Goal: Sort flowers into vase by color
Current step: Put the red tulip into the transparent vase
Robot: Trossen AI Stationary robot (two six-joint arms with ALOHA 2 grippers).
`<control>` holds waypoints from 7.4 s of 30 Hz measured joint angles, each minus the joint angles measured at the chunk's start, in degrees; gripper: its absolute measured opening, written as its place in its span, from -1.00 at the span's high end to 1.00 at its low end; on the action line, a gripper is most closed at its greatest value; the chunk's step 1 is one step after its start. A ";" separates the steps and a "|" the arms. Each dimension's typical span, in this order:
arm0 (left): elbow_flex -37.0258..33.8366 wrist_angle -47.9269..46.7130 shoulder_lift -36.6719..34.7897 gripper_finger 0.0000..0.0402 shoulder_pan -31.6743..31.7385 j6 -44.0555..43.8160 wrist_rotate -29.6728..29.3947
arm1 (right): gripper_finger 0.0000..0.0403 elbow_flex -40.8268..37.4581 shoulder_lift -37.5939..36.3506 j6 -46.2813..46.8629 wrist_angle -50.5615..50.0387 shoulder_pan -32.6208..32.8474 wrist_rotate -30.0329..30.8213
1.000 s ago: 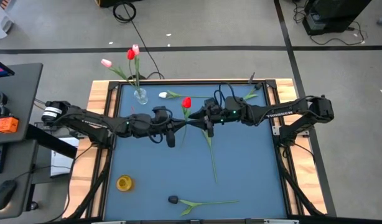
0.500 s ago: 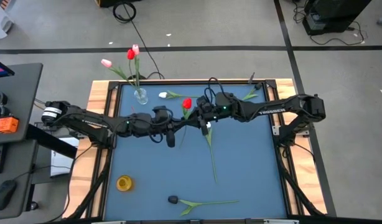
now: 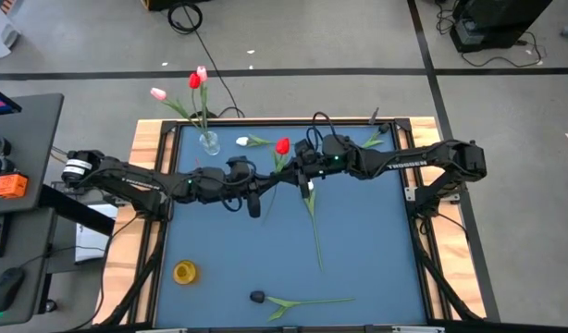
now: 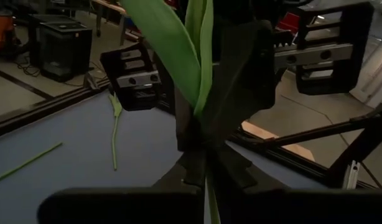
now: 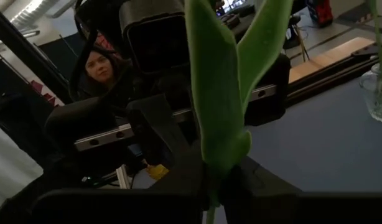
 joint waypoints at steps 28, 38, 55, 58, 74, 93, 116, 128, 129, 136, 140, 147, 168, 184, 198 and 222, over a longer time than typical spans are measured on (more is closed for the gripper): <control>0.04 -0.05 0.00 0.00 0.83 1.91 3.78 | 0.91 16.85 -0.17 -22.29 -27.09 -0.11 1.02; 0.02 -1.67 0.00 0.94 1.49 3.53 6.64 | 0.83 16.85 -0.15 -21.92 -27.03 -0.20 2.38; 0.00 -0.29 -6.13 0.99 2.32 10.67 2.09 | 0.00 16.92 -1.79 -17.90 -26.80 -1.09 3.02; 0.00 -0.10 -6.12 1.00 2.38 10.67 2.16 | 0.04 16.92 -1.77 -17.94 -25.72 -1.17 3.04; -0.09 -1.41 -5.97 1.00 2.38 10.01 0.50 | 0.93 16.90 1.68 -18.08 -22.67 -1.15 4.67; 0.00 -23.61 -18.08 0.21 2.32 -0.10 -7.75 | 0.97 23.28 1.84 -21.75 -28.06 -2.96 11.34; -0.04 -55.83 -32.16 0.17 3.25 -5.57 -18.72 | 0.97 28.64 15.71 -19.94 -18.28 -6.84 11.63; 0.00 -64.37 -42.44 0.17 7.49 -5.85 -18.13 | 0.97 51.14 32.06 -22.24 -23.58 -9.72 4.40; 0.02 -64.88 -43.29 0.17 7.42 -6.23 -18.10 | 0.97 53.52 33.51 -22.15 -24.37 -10.10 3.65; 0.00 -69.26 -46.63 0.17 7.45 -7.39 -18.08 | 0.97 69.18 43.10 -22.20 -30.99 -11.80 -0.35; 0.00 -71.00 -46.79 0.17 7.45 -7.44 -18.07 | 0.98 75.48 47.22 -22.16 -32.59 -12.30 -0.98; 0.00 -72.74 -46.78 0.17 7.50 -9.51 -18.10 | 0.98 76.13 49.64 -22.23 -29.95 -13.23 -1.87; -6.69 -41.47 -36.30 0.17 20.66 8.56 -5.19 | 0.98 76.02 48.57 -19.21 -31.21 -11.97 -12.47; -6.75 -34.28 -34.63 0.94 28.17 13.12 3.89 | 0.97 76.09 46.42 -19.62 -33.12 -12.43 -13.28; -30.73 10.83 -35.32 0.99 41.91 15.90 1.26 | 0.18 76.08 39.29 -21.00 -40.28 -16.32 -5.88; -34.14 23.88 -26.86 0.99 52.89 21.31 5.50 | 0.22 75.95 37.33 -23.66 -46.55 -18.59 -5.96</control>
